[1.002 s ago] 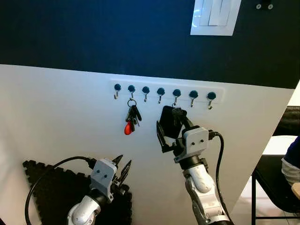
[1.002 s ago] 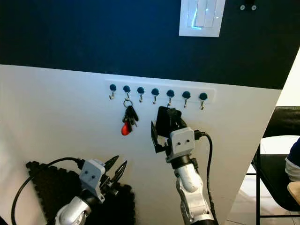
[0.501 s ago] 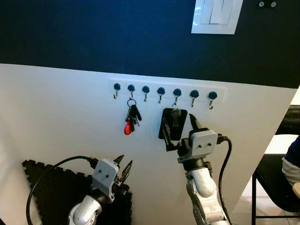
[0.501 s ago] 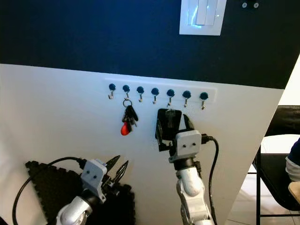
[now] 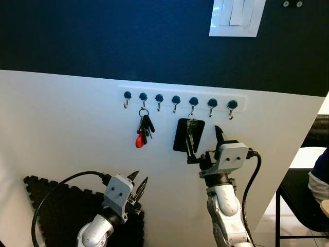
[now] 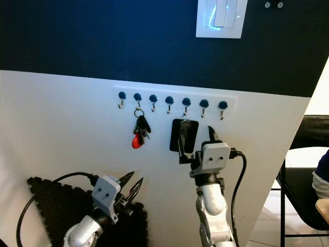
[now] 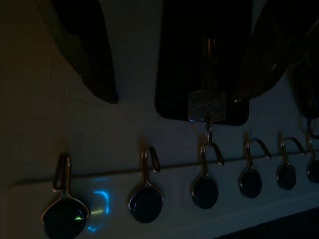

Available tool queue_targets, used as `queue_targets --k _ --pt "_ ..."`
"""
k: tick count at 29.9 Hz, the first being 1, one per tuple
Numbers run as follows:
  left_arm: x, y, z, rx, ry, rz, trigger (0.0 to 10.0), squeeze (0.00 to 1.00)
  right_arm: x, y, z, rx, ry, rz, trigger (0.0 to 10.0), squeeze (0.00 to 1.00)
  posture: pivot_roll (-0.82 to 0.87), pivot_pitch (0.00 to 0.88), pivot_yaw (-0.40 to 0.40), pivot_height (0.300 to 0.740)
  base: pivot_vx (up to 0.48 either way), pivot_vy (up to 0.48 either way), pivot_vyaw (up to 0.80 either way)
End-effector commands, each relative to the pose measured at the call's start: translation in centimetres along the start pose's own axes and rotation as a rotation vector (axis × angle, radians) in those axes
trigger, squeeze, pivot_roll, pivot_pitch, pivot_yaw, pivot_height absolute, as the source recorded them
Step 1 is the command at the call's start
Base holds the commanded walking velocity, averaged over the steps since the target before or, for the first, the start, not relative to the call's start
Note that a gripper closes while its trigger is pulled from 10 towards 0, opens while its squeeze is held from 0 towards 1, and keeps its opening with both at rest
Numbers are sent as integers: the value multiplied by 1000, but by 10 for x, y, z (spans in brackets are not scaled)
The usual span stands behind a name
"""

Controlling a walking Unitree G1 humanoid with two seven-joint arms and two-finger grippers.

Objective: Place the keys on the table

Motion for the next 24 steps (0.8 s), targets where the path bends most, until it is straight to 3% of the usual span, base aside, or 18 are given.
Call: queue_targets --k 1,17,24 --pt "1 0 0 9 -5 17 10000 0 7 -4 3 24 33 7 10000 0 58 27 9 740 0 0 0" --pt "2 1 1 5 4 23 10000 0 27 -1 0 12 140 65 10000 0 57 17 -1 740 0 0 0" --pt "2 1 0 5 5 25 10000 0 23 4 0 -16 118 76 10000 0 58 18 -1 740 0 0 0"
Point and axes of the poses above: a point about 5 cm out from each wrist's last joint towards the gripper, its own z axis pointing out of the wrist towards the gripper, its own y axis along the axis of the wrist's last joint, x = y × z, the point moved 3 cm from there along z, pointing out of the wrist towards the gripper, and after that the axes turned 12 degrees about -z, right-handed, at the moved point
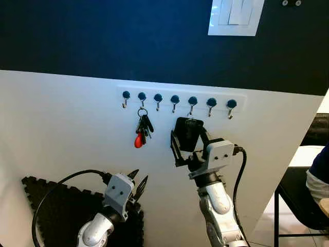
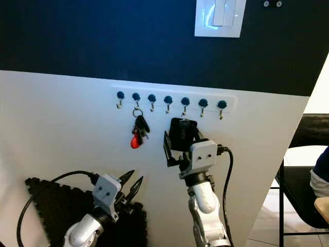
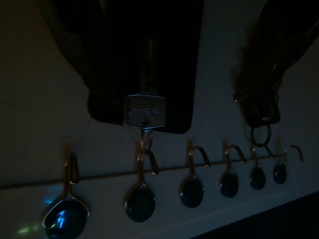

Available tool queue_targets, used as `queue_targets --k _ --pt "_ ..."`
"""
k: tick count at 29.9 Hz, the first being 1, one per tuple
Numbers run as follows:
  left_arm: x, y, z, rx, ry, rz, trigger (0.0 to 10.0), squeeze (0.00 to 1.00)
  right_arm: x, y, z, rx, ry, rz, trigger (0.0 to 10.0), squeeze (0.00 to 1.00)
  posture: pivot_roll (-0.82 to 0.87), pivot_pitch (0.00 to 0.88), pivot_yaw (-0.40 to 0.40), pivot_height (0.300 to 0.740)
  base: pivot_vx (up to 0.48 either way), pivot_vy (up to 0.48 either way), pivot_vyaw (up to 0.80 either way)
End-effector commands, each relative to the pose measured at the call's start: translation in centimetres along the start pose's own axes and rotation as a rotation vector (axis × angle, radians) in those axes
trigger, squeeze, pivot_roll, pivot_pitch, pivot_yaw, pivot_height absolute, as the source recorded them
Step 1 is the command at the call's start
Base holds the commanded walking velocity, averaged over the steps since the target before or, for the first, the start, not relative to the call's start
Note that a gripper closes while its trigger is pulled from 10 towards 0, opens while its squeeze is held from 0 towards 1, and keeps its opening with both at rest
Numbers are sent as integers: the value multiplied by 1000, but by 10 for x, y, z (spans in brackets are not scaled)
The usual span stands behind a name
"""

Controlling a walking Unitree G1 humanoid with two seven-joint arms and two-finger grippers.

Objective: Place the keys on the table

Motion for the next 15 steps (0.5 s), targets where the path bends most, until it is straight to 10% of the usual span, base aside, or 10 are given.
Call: queue_targets --k 1,15 --pt "1 1 0 4 -2 15 10000 0 -5 4 -2 -19 -22 6 10000 0 58 23 1 740 0 0 0" --pt "-9 5 5 -11 -59 -23 10000 0 -21 -2 -9 6 -83 -1 10000 0 57 28 4 740 0 0 0"
Point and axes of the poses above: a point about 5 cm out from each wrist's last joint towards the gripper, its own z axis pointing out of the wrist towards the gripper, its own y axis along the axis of the wrist's last joint, x = y × z, the point moved 3 cm from there along z, pointing out of the wrist towards the gripper, and after that the axes turned 12 degrees about -z, right-handed, at the moved point
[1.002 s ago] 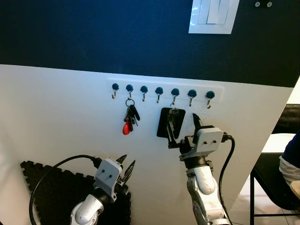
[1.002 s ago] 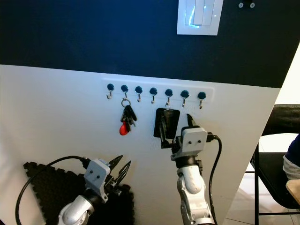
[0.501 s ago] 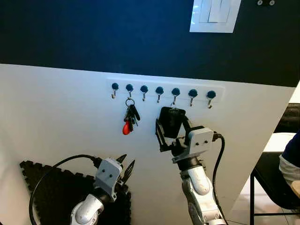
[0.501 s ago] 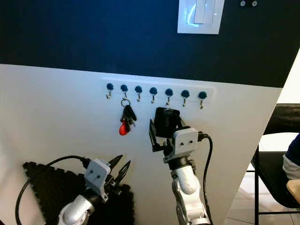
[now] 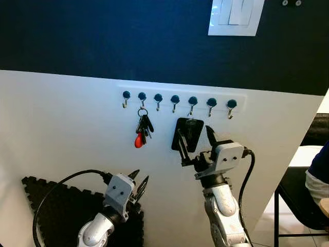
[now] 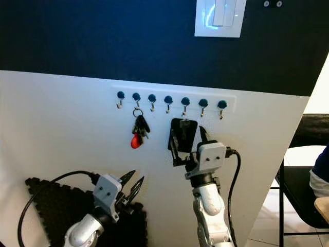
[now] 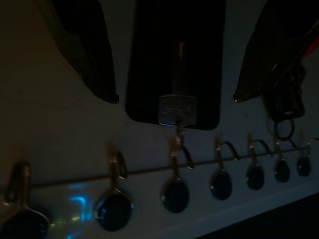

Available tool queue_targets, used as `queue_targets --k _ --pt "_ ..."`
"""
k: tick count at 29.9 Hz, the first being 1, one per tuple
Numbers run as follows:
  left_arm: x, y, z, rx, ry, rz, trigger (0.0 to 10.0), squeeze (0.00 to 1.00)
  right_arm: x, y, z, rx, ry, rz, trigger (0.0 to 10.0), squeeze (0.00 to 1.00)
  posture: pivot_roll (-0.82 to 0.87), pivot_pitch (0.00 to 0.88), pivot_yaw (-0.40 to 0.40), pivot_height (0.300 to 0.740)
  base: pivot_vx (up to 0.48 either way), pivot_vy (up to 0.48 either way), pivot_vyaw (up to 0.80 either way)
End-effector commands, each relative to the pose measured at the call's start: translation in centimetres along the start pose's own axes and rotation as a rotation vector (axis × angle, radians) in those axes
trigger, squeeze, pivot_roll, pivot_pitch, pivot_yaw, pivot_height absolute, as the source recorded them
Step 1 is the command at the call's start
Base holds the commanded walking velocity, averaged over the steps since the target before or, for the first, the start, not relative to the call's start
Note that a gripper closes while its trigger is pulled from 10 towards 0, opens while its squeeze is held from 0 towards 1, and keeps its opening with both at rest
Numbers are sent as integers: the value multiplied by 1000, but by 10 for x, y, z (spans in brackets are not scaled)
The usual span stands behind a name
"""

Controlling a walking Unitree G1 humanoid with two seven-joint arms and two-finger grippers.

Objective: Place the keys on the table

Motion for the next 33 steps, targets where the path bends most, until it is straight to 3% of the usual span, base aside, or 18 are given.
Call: queue_targets --k 1,10,19,33 --pt "-6 7 5 -23 -34 -10 10000 0 -6 -4 -3 17 -25 4 10000 0 57 28 4 740 0 0 0" --pt "-20 30 16 -99 -120 -60 10000 0 -23 -10 -2 37 -58 8 10000 0 58 30 4 740 0 0 0" --pt "-33 52 24 -154 -206 -134 10000 0 -28 -11 0 38 -66 30 10000 0 57 31 2 740 0 0 0" --pt "-33 52 22 -121 -230 -118 10000 0 -15 -8 0 20 10 87 10000 0 55 33 2 740 0 0 0"
Point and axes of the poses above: a point about 5 cm out from each wrist's last joint towards the gripper, its own z axis pointing out of the wrist towards the gripper, its own y axis along the axis of the wrist's last joint, x = y × z, the point moved 3 cm from there along z, pointing out of the wrist towards the gripper, and after that the axes turned 12 degrees about -z, right-handed, at the moved point
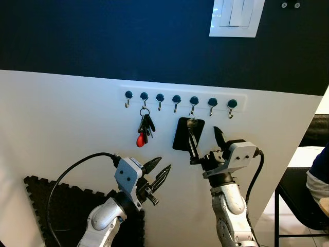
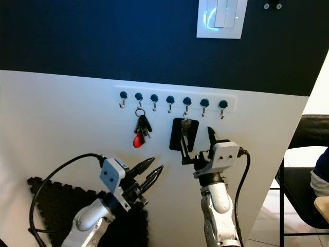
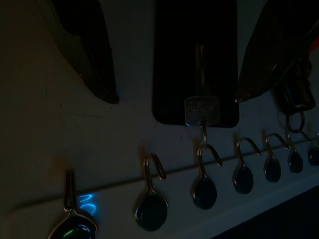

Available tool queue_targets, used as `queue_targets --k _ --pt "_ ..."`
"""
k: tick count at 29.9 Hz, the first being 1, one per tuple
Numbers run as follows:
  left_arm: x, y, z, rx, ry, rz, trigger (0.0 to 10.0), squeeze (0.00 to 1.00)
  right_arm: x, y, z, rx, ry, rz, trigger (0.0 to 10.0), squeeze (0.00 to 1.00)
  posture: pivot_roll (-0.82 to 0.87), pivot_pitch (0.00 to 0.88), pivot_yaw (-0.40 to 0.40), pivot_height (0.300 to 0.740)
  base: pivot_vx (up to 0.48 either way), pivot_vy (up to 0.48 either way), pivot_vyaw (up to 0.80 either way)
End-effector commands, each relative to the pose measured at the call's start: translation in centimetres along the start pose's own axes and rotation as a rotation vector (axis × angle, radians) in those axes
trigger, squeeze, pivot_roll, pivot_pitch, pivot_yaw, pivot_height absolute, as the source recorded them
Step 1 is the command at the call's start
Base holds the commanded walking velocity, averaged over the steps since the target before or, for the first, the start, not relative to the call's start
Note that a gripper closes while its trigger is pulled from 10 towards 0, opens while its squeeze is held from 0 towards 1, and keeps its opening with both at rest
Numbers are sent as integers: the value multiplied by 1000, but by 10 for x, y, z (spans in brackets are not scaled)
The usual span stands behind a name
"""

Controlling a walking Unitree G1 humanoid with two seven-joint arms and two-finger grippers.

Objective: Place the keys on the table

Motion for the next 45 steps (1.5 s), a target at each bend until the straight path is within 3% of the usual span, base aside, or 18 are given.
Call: queue_targets --k 1,11,21,26,28,35,45 --pt "-2 3 -1 8 -12 12 10000 0 8 0 1 6 40 30 10000 0 54 35 2 740 0 0 0" --pt "-1 1 -2 21 -9 16 10000 0 22 -5 -3 28 119 60 10000 0 54 37 2 740 0 0 0" --pt "0 0 -3 29 -5 24 10000 0 20 -8 -4 39 115 60 10000 0 57 33 1 740 0 0 0" --pt "1 0 -4 33 -2 30 10000 0 18 -10 -2 54 127 -10 10000 0 57 31 1 740 0 0 0" --pt "1 -1 -4 34 2 32 10000 0 18 -15 -1 89 128 -102 10000 0 56 30 1 740 0 0 0" --pt "1 -2 -5 37 6 34 10000 0 21 -17 1 101 112 -109 10000 0 57 28 -1 740 0 0 0" --pt "5 -1 -7 44 22 50 10000 0 37 -16 4 93 131 -138 10000 0 61 37 -4 740 0 0 0"
Point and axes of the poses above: a point about 5 cm out from each wrist's last joint towards the gripper, its own z axis pointing out of the wrist towards the gripper, its own y axis along the axis of the wrist's last joint, x = y × z, the point moved 3 cm from there along z, pointing out of the wrist towards the gripper, and after that the axes turned 12 degrees about -z, right-handed, at the moved point
